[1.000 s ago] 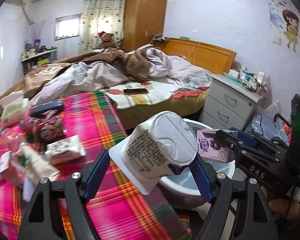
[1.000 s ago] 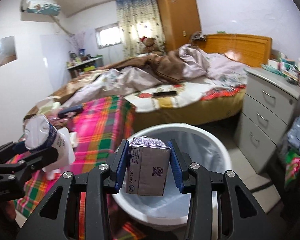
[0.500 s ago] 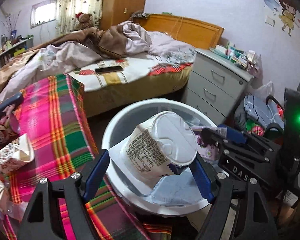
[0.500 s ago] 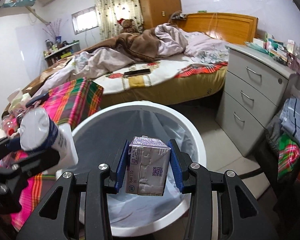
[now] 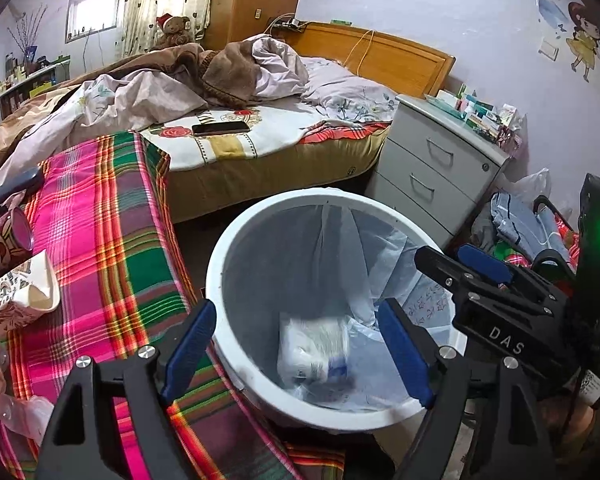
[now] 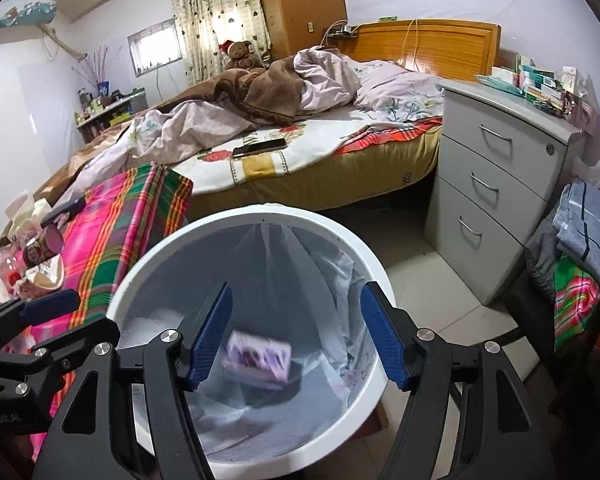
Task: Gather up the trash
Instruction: 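Move the right gripper back over the cloth toward the cloth bag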
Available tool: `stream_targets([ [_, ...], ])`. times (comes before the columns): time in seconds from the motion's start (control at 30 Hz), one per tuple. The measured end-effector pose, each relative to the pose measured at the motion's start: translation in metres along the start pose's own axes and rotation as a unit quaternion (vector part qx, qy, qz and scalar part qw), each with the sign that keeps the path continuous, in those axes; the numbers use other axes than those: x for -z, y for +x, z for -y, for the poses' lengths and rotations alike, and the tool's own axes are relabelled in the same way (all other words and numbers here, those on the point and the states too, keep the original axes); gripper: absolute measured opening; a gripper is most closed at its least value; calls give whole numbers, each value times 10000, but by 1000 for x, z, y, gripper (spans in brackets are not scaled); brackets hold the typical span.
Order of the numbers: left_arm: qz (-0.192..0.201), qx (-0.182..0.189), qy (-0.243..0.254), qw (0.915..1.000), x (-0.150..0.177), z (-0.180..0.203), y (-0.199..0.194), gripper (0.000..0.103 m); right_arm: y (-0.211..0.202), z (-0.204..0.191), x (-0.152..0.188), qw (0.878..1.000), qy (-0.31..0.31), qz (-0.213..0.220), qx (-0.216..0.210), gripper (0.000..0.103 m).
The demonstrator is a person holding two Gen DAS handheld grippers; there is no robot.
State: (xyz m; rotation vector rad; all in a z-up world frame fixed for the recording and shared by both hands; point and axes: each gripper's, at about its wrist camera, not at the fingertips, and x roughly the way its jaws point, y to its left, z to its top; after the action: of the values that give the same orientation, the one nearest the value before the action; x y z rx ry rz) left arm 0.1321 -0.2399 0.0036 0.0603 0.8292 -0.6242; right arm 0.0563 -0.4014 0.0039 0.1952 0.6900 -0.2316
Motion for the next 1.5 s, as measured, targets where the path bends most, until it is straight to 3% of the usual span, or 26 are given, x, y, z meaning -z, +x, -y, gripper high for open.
stream_targets([
  [0.47, 457, -401, -300, 9977, 16, -47, -60, 85, -27, -40, -2, 9990, -144, 390, -178, 68],
  [0.73, 698, -844, -628, 9920, 37, -98, -97, 85, -35, -86, 6, 9958, -428, 463, -658, 68],
  [1.13, 1012, -1602, -1183, 9747, 61, -187, -152, 85, -23, -163, 13, 9842, -987, 279, -1442, 68],
  [1.5, 893, -2115, -1447, 9625, 75, -265, -172, 85, -17, -230, 21, 9659, -1486, 46, -2121, 68],
])
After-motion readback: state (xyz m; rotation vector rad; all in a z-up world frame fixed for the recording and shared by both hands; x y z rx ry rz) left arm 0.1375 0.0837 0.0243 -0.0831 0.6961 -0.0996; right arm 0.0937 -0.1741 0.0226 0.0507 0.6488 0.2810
